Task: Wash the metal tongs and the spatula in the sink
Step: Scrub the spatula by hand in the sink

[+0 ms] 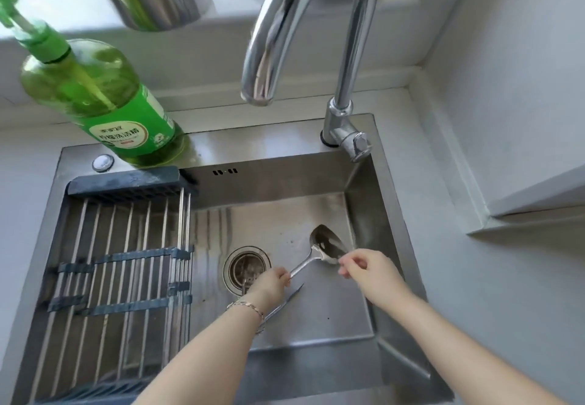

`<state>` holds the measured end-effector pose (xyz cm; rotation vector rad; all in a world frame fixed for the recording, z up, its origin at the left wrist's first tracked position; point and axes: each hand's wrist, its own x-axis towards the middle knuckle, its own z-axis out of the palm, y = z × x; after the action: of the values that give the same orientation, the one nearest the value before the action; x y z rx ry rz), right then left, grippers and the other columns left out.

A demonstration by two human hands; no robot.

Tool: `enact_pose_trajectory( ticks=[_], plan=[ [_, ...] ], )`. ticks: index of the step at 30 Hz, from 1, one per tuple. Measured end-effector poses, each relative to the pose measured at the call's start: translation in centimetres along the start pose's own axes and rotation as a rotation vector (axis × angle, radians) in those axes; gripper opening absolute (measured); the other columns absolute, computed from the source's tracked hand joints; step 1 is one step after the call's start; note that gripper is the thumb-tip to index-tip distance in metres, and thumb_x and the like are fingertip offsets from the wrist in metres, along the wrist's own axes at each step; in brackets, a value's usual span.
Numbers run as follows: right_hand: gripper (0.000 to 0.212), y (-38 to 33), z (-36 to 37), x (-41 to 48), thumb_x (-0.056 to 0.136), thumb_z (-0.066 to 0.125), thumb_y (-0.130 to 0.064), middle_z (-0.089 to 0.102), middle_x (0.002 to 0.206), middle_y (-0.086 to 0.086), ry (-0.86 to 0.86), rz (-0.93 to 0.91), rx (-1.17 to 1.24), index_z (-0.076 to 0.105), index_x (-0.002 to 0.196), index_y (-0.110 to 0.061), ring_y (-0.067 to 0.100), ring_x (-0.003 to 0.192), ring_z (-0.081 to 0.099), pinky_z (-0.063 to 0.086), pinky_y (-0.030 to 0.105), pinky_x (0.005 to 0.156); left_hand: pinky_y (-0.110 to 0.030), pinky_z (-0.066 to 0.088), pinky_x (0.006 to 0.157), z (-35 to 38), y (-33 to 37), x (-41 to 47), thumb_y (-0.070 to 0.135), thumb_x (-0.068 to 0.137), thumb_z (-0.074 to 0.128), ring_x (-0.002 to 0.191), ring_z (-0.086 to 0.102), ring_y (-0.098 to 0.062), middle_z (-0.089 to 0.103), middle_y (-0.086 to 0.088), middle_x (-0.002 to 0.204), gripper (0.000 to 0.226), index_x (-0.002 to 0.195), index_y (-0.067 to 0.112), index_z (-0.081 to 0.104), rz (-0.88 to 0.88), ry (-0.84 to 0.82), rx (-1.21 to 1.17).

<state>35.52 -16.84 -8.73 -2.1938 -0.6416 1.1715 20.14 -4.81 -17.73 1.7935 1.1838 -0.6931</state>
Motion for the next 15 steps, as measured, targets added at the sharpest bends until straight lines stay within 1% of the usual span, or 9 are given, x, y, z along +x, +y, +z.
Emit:
enact_pose_trajectory(
  ticks=[2,3,4,6,8,10,11,12,15],
  plan=[
    [0.02,0.3,0.7,0.6,0.092,0.05,-0.019,0.068,0.076,-0.009,-0.048,0.011,-0.016,0.062,0.077,-0.025,0.014,0.085,0.065,0.045,0.022,0.074,-0.029,0.042,0.077,0.8,-0.7,0.8,0.017,0.095,0.045,0.082,0.048,-0.019,0.055,-0.007,0.092,0.019,0.078,0.019,0.05,-0.065,0.024,-0.025],
    [0.021,0.5,1.0,0.9,0.092,0.05,-0.02,0.069,0.077,-0.008,-0.063,0.018,-0.026,0.062,0.076,-0.026,0.015,0.086,0.065,0.045,0.023,0.074,-0.029,0.044,0.082,1.1,-1.0,1.0,0.014,0.094,0.045,0.086,0.05,-0.021,0.057,-0.01,0.099,0.011,0.087,0.016,0.054,-0.086,0.037,-0.034],
    [0.022,0.7,1.3,1.2,0.092,0.05,-0.02,0.07,0.079,-0.005,-0.073,0.028,-0.036,0.061,0.074,-0.026,0.016,0.086,0.065,0.046,0.024,0.075,-0.028,0.043,0.085,1.4,-1.2,1.2,0.013,0.094,0.044,0.092,0.053,-0.024,0.059,-0.012,0.107,0.015,0.101,0.012,0.057,-0.101,0.052,-0.052],
    [0.025,0.9,1.6,1.6,0.092,0.051,-0.019,0.07,0.08,-0.003,-0.085,0.042,-0.045,0.06,0.07,-0.027,0.018,0.087,0.066,0.047,0.027,0.078,-0.028,0.041,0.09,1.8,-1.7,1.2,0.012,0.093,0.045,0.105,0.054,-0.029,0.054,-0.016,0.122,0.029,0.12,0.008,0.05,-0.105,0.057,-0.036],
    [0.026,1.1,1.9,1.7,0.092,0.051,-0.018,0.068,0.076,-0.006,-0.095,0.05,-0.049,0.058,0.069,-0.029,0.018,0.088,0.066,0.047,0.027,0.081,-0.031,0.037,0.098,2.3,-2.1,1.0,0.012,0.091,0.046,0.118,0.045,-0.032,0.041,-0.015,0.131,0.038,0.128,0.009,0.043,-0.08,0.136,0.113],
    [0.026,1.4,2.0,1.6,0.092,0.051,-0.016,0.066,0.074,-0.007,-0.106,0.066,-0.053,0.058,0.07,-0.028,0.019,0.088,0.066,0.047,0.026,0.081,-0.034,0.035,0.097,2.6,-2.0,0.6,0.013,0.09,0.045,0.118,0.041,-0.031,0.037,-0.012,0.132,0.038,0.128,0.011,0.042,-0.011,0.259,0.421],
    [0.025,1.5,2.0,1.5,0.092,0.05,-0.016,0.066,0.074,-0.007,-0.112,0.072,-0.059,0.058,0.071,-0.027,0.019,0.088,0.066,0.046,0.026,0.081,-0.034,0.036,0.095,2.8,-1.7,0.4,0.014,0.091,0.045,0.118,0.043,-0.03,0.04,-0.011,0.132,0.036,0.127,0.012,0.043,0.037,0.256,0.538],
    [0.024,1.6,2.1,1.4,0.092,0.05,-0.016,0.066,0.074,-0.007,-0.118,0.075,-0.07,0.059,0.072,-0.026,0.018,0.088,0.066,0.046,0.025,0.08,-0.035,0.039,0.094,3.2,-1.4,0.3,0.012,0.093,0.043,0.119,0.046,-0.029,0.045,-0.01,0.132,0.034,0.127,0.011,0.045,0.06,0.194,0.617],
    [0.02,1.7,2.3,0.9,0.092,0.05,-0.016,0.066,0.076,-0.005,-0.131,0.072,-0.109,0.059,0.076,-0.024,0.017,0.088,0.065,0.045,0.023,0.079,-0.034,0.044,0.096,4.1,-1.2,-0.1,0.001,0.095,0.037,0.121,0.055,-0.027,0.057,-0.007,0.131,0.038,0.128,0.01,0.053,0.012,-0.003,0.747]
  ],
)
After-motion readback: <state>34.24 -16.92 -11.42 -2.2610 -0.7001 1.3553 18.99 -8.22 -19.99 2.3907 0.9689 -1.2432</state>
